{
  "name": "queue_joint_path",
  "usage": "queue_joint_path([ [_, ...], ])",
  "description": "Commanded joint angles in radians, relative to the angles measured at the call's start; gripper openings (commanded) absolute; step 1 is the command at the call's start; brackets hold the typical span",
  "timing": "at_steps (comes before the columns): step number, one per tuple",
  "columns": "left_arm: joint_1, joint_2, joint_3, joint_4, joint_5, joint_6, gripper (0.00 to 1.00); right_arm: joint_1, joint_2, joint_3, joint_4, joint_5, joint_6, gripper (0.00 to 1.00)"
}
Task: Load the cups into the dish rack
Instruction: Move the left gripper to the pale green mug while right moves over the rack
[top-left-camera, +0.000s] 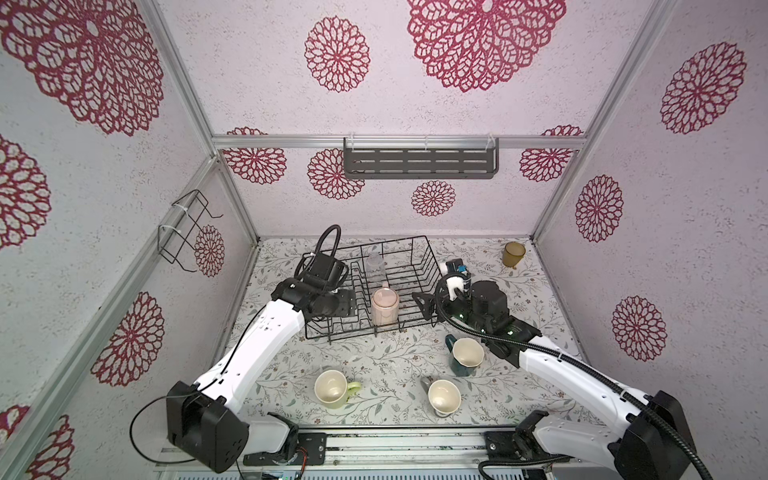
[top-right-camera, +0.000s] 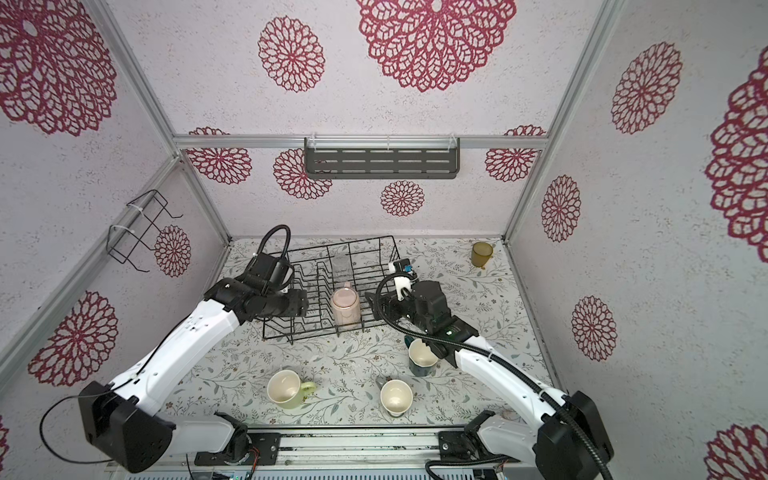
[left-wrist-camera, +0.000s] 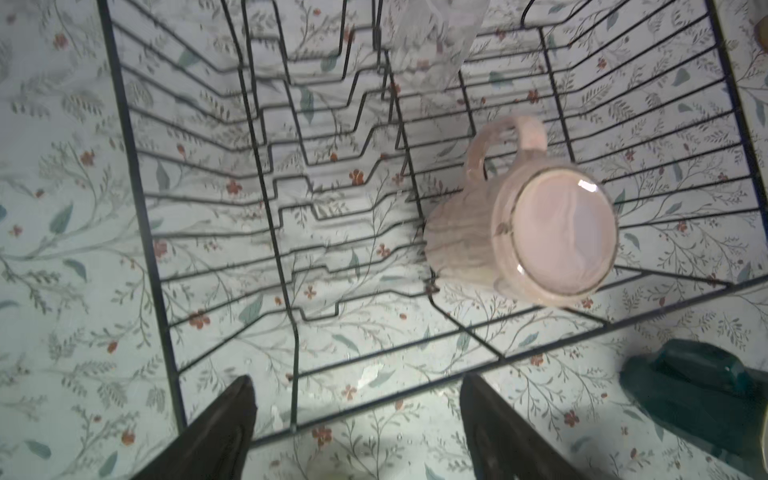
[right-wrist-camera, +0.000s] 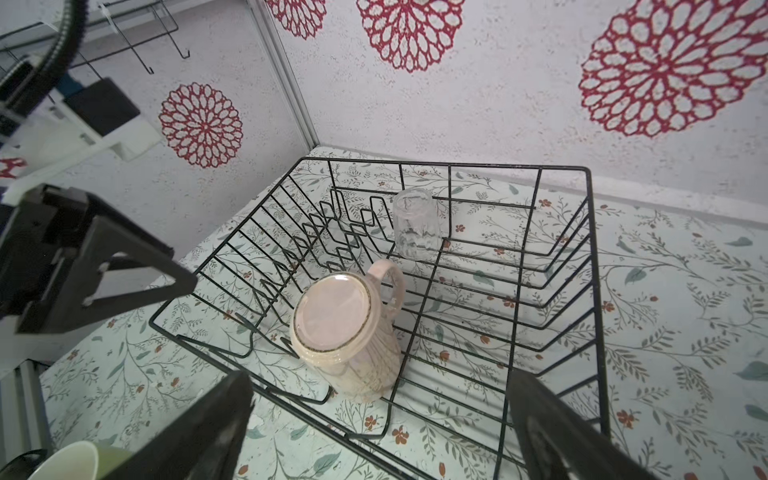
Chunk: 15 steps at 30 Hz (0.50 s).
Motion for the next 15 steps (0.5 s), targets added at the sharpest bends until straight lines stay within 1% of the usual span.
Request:
queue_joint_path([
  [1,-0.002,-0.080,-0.065,-0.119,0.131,-0.062,0.80,0.001,0.013,0.024,0.060,0.099,-0.040,0.99],
  [2,-0.002,-0.094,-0.080,-0.162,0.171,-0.073,0.79,0.001,0.017,0.015,0.074,0.124,-0.028,0.99],
  [3,-0.007,-0.109,-0.099,-0.197,0.184,-0.089,0.78,0.000,0.021,0.006,0.089,0.146,-0.019,0.99],
  [8,-0.040,-0.206,-0.197,-0.264,0.267,-0.160,0.76,0.000,0.037,-0.001,0.086,0.211,-0.045,0.99],
  [11,-0.054,-0.241,-0.249,-0.304,0.279,-0.203,0.74,-0.001,0.037,0.006,0.073,0.255,-0.066,0.99],
  [15,-0.078,-0.269,-0.293,-0.318,0.278,-0.234,0.72,0.000,0.020,0.006,0.065,0.279,-0.079,0.99],
])
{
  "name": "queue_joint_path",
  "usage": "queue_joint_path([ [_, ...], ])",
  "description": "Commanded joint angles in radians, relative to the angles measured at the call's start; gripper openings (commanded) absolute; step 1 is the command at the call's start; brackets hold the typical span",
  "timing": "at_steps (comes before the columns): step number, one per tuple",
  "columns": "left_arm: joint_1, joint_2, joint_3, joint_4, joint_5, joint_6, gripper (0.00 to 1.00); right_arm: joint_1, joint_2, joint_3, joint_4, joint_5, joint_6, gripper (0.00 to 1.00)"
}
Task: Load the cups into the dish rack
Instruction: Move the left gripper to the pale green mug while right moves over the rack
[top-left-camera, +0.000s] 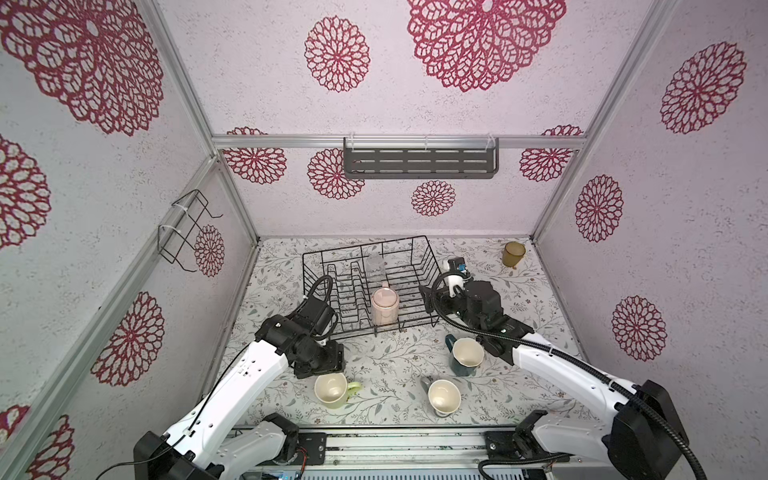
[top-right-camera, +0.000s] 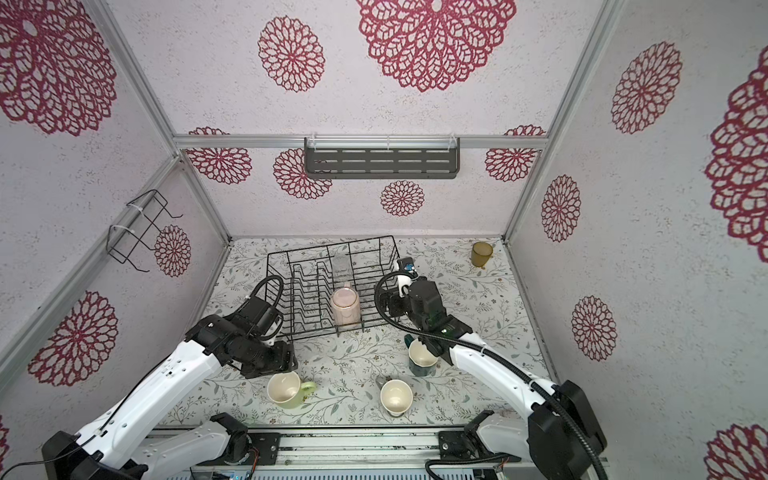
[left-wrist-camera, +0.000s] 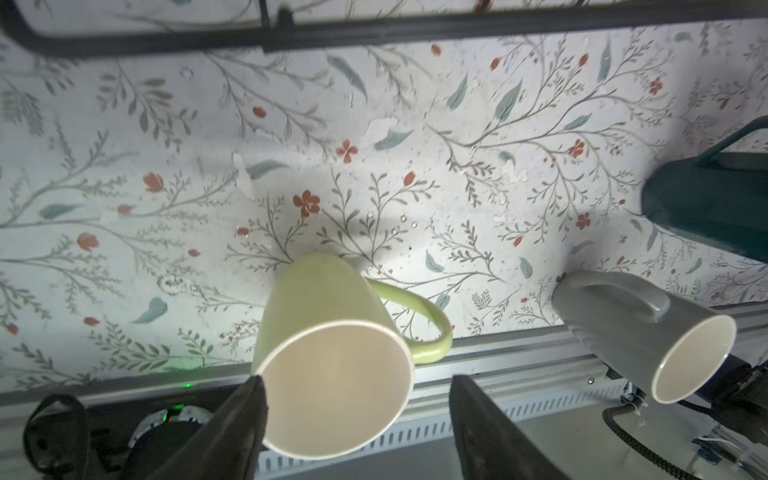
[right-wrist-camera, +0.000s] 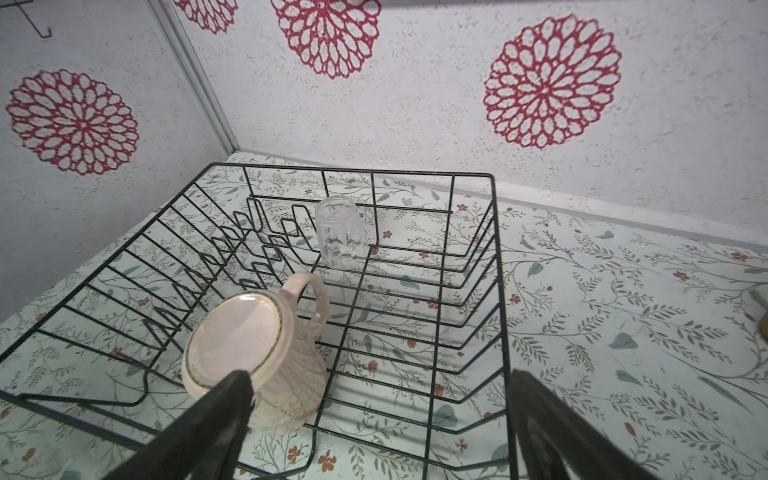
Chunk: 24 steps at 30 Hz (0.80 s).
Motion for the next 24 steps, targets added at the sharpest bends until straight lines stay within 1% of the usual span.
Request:
queue_joint_path([
  [1,-0.022,-0.025,-0.019,-0.026,0.029,-0.063,0.72,0.000,-0.025,0.018,0.026,0.059,-0.036,0.99],
  [4,-0.050,-0.042,-0.034,0.017,0.055,-0.086,0.71,0.000,-0.025,0.028,0.014,0.058,-0.038,0.99],
  [6,-0.081,-0.026,-0.049,0.034,0.079,-0.077,0.71,0.000,-0.027,0.030,0.003,0.059,-0.031,0.99],
  [8,-0.121,0.014,-0.036,0.010,0.053,-0.072,0.70,-0.001,-0.031,0.025,0.011,0.065,-0.033,0.99],
  [10,-0.168,0.043,-0.028,0.020,0.039,-0.080,0.71,0.000,-0.033,0.026,0.010,0.068,-0.039,0.99],
  [13,-0.193,0.077,-0.022,0.067,0.046,-0.082,0.71,0.000,-0.037,0.031,-0.005,0.069,-0.032,0.99],
  [17,-0.207,0.126,-0.020,0.100,-0.005,-0.111,0.70,0.000,-0.044,0.028,0.006,0.067,-0.029,0.99],
  [21,-0.222,0.187,-0.010,0.130,-0.054,-0.125,0.65,0.000,-0.061,0.028,-0.015,0.071,-0.020,0.99],
  [24,-0.239,0.198,0.010,0.141,-0.107,-0.157,0.63,0.000,-0.076,0.015,-0.003,0.073,-0.026,0.99],
])
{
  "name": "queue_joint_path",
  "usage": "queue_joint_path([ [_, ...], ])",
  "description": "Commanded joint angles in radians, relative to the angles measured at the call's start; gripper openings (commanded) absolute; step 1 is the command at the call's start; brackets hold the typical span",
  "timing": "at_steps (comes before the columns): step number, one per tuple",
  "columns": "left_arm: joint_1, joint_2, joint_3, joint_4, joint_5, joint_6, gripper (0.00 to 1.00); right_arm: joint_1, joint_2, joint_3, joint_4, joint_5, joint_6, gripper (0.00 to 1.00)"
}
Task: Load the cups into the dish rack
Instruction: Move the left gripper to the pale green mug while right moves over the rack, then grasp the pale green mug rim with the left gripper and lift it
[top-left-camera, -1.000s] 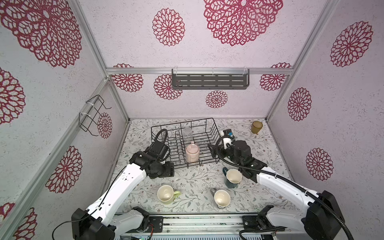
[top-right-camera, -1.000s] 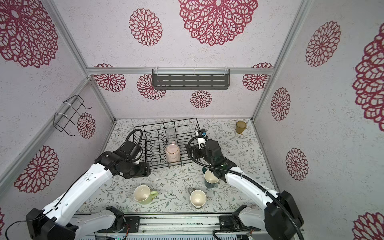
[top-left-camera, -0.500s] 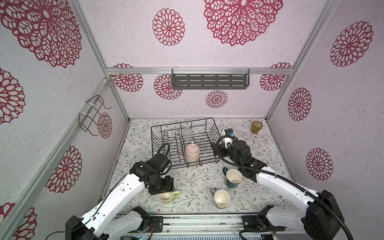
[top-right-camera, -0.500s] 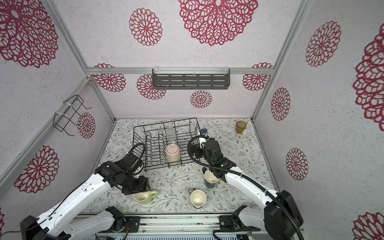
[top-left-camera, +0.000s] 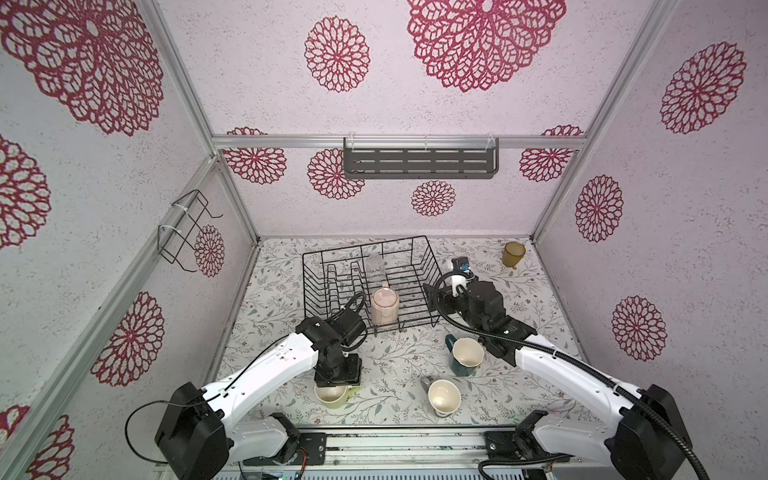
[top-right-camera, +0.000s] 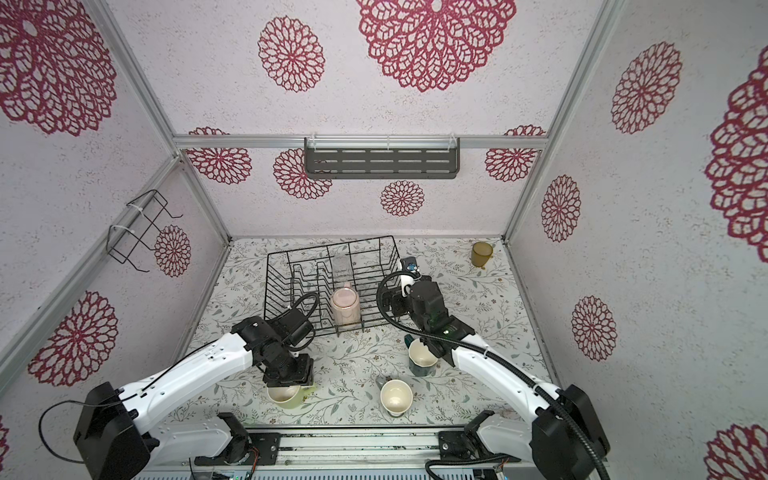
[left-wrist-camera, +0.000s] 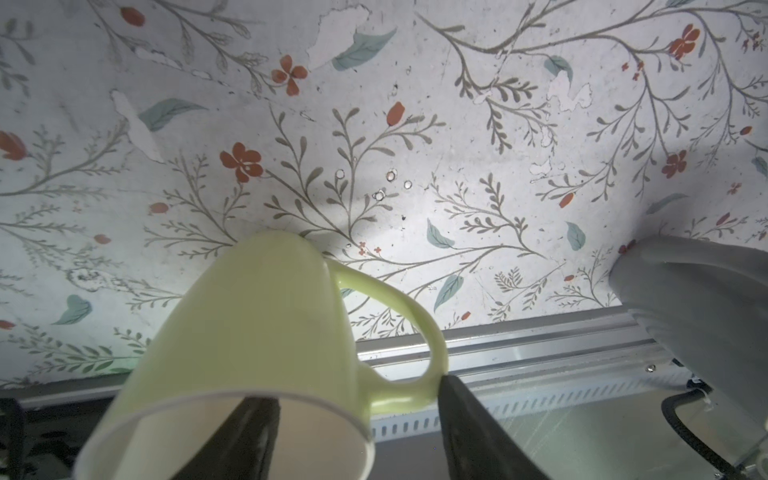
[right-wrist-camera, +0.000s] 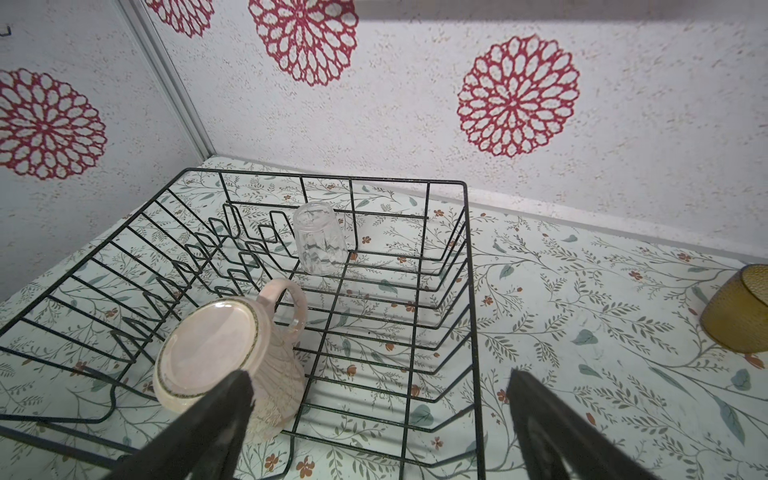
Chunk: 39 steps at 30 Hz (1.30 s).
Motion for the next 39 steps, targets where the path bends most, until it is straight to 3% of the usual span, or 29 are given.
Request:
queue_joint_path([
  [1,-0.020,0.000,0.035,0.057,-0.071,-0.051,0.63,0.000,-0.049,0.017,0.011,0.021,-0.010,0.99],
  [11,-0.037,-0.003,0.000,0.122,-0.086,-0.111,0.58,0.000,-0.077,0.010,-0.013,0.024,-0.005,0.99],
  [27,-0.089,0.050,0.021,-0.029,-0.203,-0.149,0.39,0.000,-0.093,-0.022,0.019,0.006,0.015,0.99],
  [31,-0.103,0.069,0.019,-0.021,-0.204,-0.151,0.31,0.000,-0.091,-0.019,0.008,0.000,0.009,0.99],
  [39,-0.113,0.103,0.092,-0.058,-0.210,-0.096,0.00,0.000,-0.084,-0.018,0.008,-0.008,0.012,0.99],
])
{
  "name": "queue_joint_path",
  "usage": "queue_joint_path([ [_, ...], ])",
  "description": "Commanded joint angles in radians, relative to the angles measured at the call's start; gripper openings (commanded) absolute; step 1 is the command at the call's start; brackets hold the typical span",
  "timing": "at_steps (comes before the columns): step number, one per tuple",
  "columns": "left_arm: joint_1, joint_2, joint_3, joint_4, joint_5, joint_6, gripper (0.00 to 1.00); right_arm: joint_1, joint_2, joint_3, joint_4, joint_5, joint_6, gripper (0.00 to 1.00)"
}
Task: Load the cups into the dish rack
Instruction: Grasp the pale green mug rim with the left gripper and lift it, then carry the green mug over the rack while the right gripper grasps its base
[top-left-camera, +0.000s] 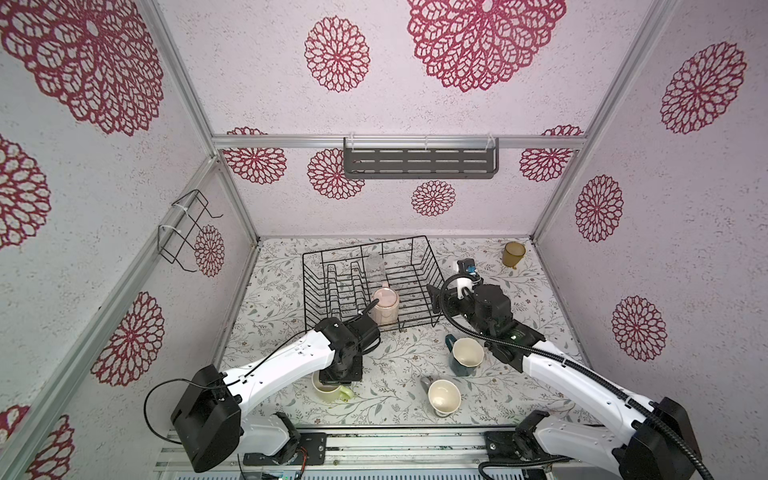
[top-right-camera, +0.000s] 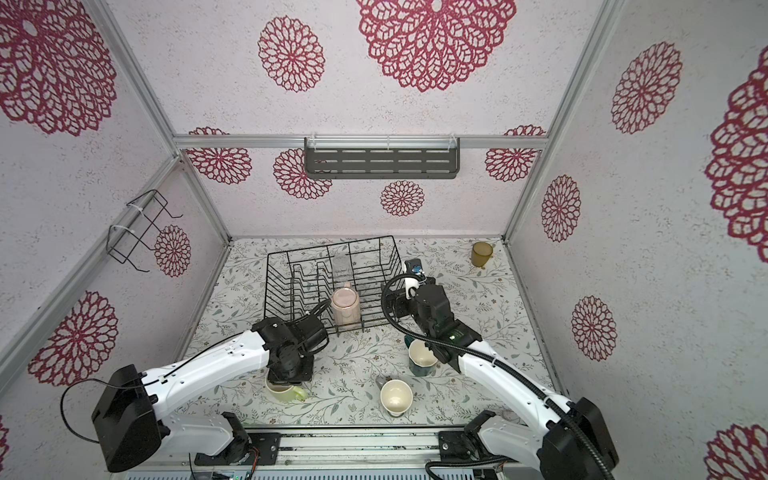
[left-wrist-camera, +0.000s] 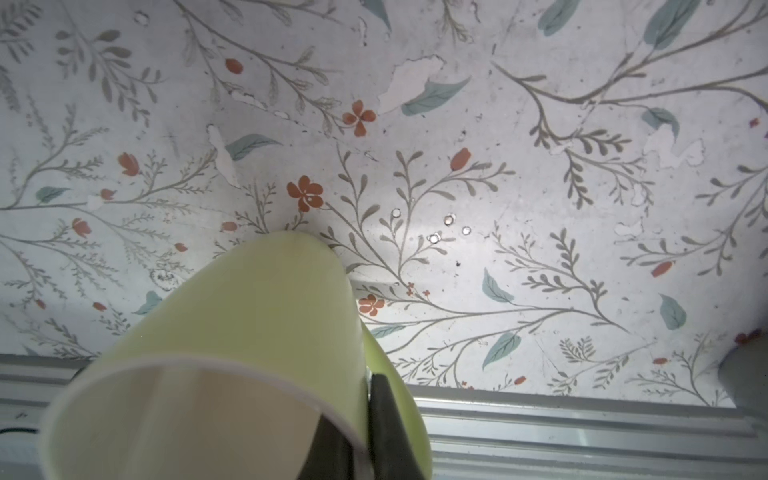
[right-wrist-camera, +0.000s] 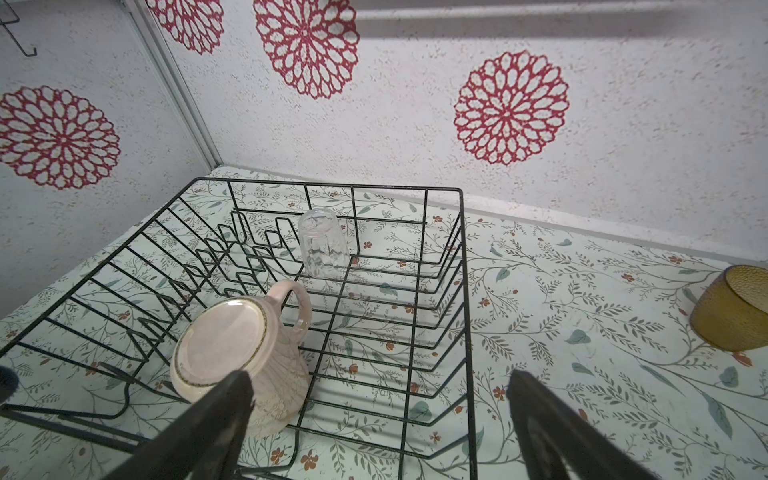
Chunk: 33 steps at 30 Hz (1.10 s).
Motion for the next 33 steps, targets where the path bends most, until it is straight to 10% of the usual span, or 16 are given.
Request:
queue_joint_path([
  [1,-0.017,-0.002,0.080,-0.063,-0.039,0.033,0.00,0.000,-0.023,0.009,0.022,-0.003,0.009,0.99],
  [17,0.097,-0.160,0.462,0.003,-0.114,0.261,0.00,-0.009,-0.085,0.005,0.042,-0.128,0.111,0.99],
  [28,0.397,-0.282,0.317,0.607,0.367,0.305,0.00,-0.039,-0.073,-0.050,0.263,-0.598,0.363,0.99],
  [33,0.438,-0.241,0.277,0.814,0.509,0.304,0.00,-0.039,0.044,0.020,0.308,-0.719,0.711,0.99],
])
